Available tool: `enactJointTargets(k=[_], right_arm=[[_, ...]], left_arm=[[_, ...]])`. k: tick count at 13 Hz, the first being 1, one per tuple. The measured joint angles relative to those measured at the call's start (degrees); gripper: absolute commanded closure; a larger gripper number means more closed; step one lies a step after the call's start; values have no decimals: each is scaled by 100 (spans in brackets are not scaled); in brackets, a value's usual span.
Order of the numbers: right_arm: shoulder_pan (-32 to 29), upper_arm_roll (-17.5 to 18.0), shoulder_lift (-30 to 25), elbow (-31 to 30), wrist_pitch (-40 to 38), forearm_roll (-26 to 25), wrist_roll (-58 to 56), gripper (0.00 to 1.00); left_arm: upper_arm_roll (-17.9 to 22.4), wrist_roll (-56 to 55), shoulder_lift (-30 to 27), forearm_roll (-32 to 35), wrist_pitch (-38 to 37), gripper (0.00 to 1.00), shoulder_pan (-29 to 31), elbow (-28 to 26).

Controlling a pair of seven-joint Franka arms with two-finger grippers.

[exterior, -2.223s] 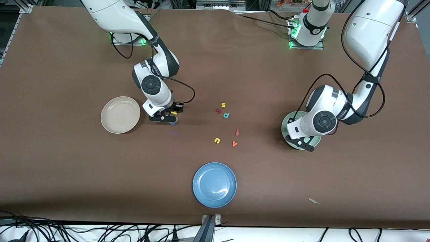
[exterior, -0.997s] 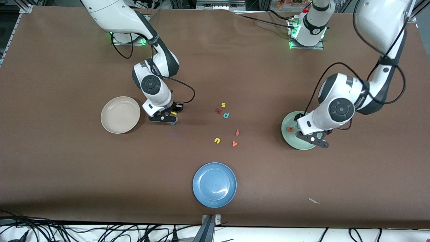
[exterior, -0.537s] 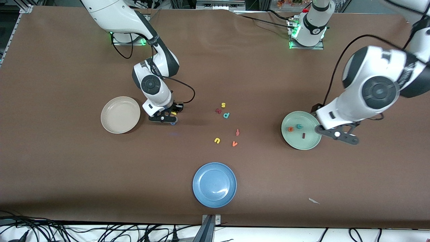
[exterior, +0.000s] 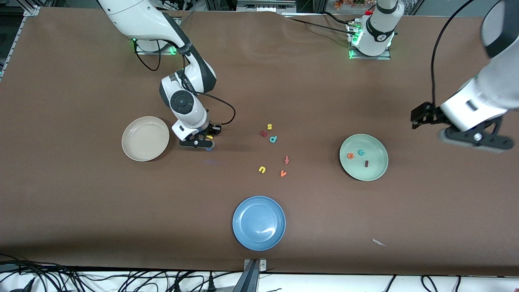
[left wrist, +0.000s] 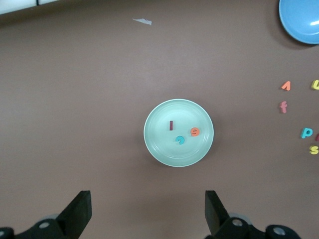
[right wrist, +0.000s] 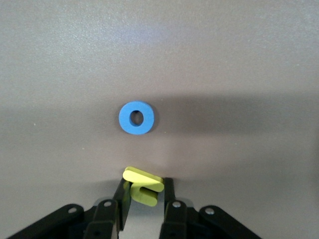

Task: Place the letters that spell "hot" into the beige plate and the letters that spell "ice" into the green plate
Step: 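Grasp the yellow t with the right gripper while the left gripper withdraws, then carry the yellow t onto the beige plate and open the right gripper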

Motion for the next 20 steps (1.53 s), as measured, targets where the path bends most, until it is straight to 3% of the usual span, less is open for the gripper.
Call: enactJointTargets(k=[6, 11, 13, 16, 20], right_arm=[[-2, -25, -29, 37, 5, 0, 0, 72], [-8, -236, -308, 249, -639, -1, -9, 72], [-10, -556, -549, 366, -1172, -10, -261, 72], [-33, -1420, -865, 411, -2019, -19, -1350, 72], [-120, -2513, -826, 271, -2235, -18, -2956, 71]], left_arm=[[348, 1, -770, -50, 124, 0, -160, -466], [529, 167, -870, -69, 117, 0, -174, -583], [528, 168, -872, -70, 95, 0, -181, -583], [527, 177, -889, -72, 95, 0, -203, -582], [560, 185, -894, -298, 91, 0, -168, -583]])
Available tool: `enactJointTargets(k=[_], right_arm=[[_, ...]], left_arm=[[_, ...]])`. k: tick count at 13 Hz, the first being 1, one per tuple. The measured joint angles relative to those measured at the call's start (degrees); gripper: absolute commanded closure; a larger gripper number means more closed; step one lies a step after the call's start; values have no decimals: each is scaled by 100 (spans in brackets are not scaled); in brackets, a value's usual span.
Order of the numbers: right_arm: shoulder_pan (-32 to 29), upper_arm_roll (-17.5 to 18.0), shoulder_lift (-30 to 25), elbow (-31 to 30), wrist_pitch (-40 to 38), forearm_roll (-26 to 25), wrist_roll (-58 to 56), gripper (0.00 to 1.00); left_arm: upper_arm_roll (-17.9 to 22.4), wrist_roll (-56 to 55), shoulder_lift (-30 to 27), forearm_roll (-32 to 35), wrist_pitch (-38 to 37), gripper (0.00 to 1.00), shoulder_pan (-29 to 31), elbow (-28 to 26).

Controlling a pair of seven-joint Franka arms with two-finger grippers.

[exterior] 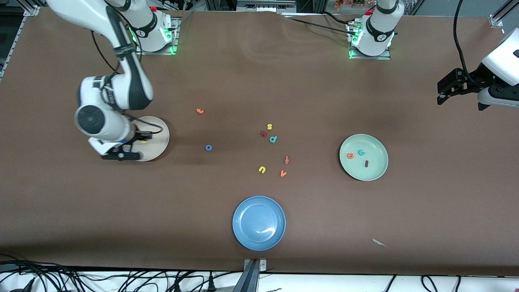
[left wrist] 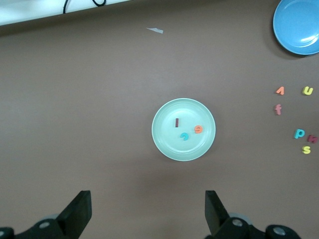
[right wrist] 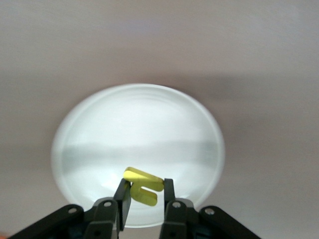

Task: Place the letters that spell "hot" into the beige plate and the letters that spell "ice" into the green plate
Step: 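Carry the yellow t onto the beige plate and open the right gripper, then move the right gripper over the blue letter o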

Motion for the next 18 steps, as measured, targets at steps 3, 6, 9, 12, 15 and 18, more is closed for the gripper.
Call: enactJointTargets(k=[3, 6, 9, 12, 15, 18], right_arm=[[-169, -97, 207, -325, 407, 3, -468, 56], [-279, -97, 417, -383, 639, 38, -613, 1], [-259, -36, 373, -290, 607, 165, -602, 1], [-218, 385, 175, 171, 254, 388, -168, 1], [-172, 996, 98, 615, 130, 418, 1066, 1], [-130, 1563, 217, 660, 362, 419, 2353, 1]], left_arm=[[15, 7, 0, -119, -2, 0, 127, 0], [1, 9, 18, -120, -83, 0, 125, -11], [0, 9, 34, -120, -109, 0, 125, -12], [-9, 10, 36, -120, -120, 0, 109, -12], [-53, 10, 93, -120, -163, 0, 54, -27], [-64, 11, 153, -120, -254, 0, 55, -35]])
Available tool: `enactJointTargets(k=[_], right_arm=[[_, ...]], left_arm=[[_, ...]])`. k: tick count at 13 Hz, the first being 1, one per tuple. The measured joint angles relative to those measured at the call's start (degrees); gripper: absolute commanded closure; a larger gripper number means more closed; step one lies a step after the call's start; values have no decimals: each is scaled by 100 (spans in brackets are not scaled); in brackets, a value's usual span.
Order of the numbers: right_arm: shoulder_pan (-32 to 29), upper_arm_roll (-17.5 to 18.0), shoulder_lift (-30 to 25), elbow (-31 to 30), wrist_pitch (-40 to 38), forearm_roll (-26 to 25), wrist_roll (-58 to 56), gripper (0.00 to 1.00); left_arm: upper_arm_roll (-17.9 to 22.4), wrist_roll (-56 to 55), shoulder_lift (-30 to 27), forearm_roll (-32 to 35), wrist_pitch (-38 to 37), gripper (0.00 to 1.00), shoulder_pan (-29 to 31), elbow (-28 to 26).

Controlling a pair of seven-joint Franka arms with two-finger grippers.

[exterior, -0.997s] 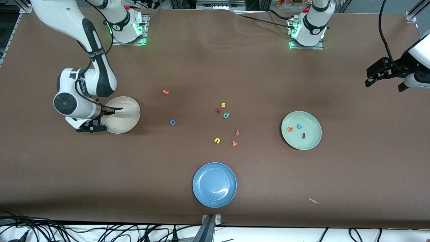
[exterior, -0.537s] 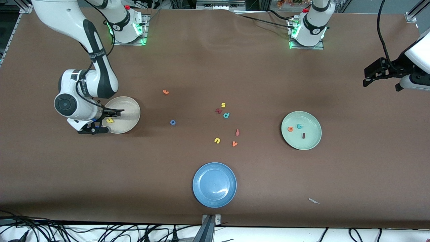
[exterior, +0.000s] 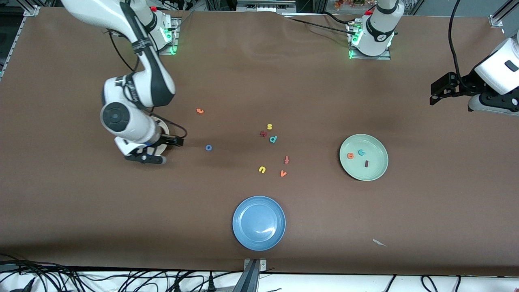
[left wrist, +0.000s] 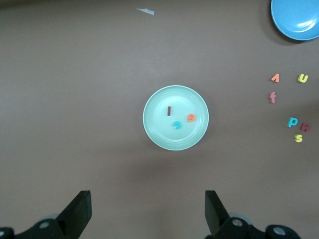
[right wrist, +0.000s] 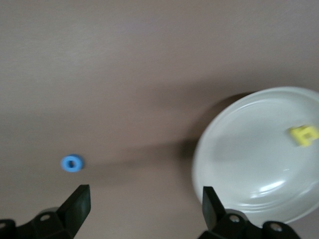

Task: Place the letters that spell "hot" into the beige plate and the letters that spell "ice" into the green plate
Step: 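Move the right gripper over the blue letter o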

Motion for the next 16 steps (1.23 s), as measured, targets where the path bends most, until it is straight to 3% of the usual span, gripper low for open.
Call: enactJointTargets(k=[4, 8, 11, 16], right_arm=[[467, 170, 555, -4, 933, 0, 1065, 1], [679, 167, 1003, -1, 1530, 0, 1232, 1], [709, 167, 1086, -1, 1566, 1, 1232, 15], [756, 167, 1103, -1, 1566, 1, 1232, 29]], left_arm=[[-123, 3, 80, 0, -160, 0, -21, -8], [-183, 3, 157, 0, -160, 0, -235, -8], [-176, 3, 158, 0, -160, 0, -252, -8], [-171, 3, 158, 0, -160, 0, -247, -8]])
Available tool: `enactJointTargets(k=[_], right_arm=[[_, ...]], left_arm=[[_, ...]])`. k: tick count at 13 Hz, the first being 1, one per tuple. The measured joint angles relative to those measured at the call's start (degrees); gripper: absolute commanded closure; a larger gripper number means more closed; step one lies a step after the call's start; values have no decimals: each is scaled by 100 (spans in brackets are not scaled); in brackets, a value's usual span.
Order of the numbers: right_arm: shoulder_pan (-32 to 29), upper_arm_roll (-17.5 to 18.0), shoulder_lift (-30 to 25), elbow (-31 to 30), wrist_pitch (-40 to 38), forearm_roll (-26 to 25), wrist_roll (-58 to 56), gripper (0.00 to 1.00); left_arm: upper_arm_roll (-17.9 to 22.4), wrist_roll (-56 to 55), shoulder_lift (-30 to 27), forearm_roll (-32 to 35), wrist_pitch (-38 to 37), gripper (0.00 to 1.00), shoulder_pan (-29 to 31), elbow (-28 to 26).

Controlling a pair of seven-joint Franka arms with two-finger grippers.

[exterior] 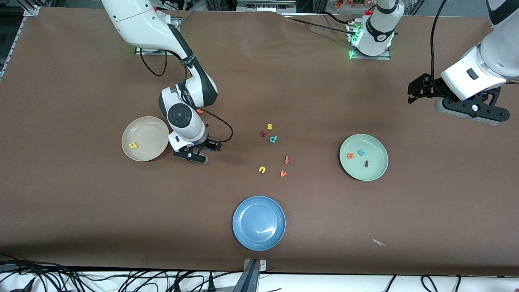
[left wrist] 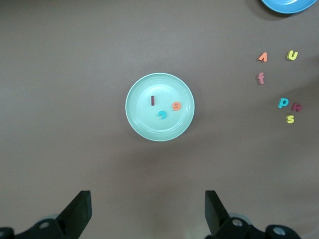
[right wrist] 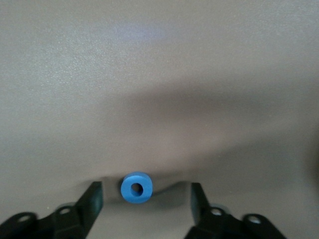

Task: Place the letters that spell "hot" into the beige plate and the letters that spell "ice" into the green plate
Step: 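Move the right gripper over the blue letter o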

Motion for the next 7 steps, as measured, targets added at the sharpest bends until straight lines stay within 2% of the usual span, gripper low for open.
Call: enactJointTargets(k=[1, 2, 4, 7], right_arm=[[0, 0, 2, 0, 0, 0, 0, 37], [0, 0, 5, 0, 0, 0, 0, 39], [0, 0, 10, 0, 0, 0, 0, 52], [0, 0, 10, 0, 0, 0, 0, 57]], left_arm=[[1, 0, 0, 0, 0, 0, 0, 0], [1, 0, 0, 0, 0, 0, 0, 0], [2, 0, 0, 0, 0, 0, 1, 0], [6, 0, 0, 0, 0, 0, 12, 0]])
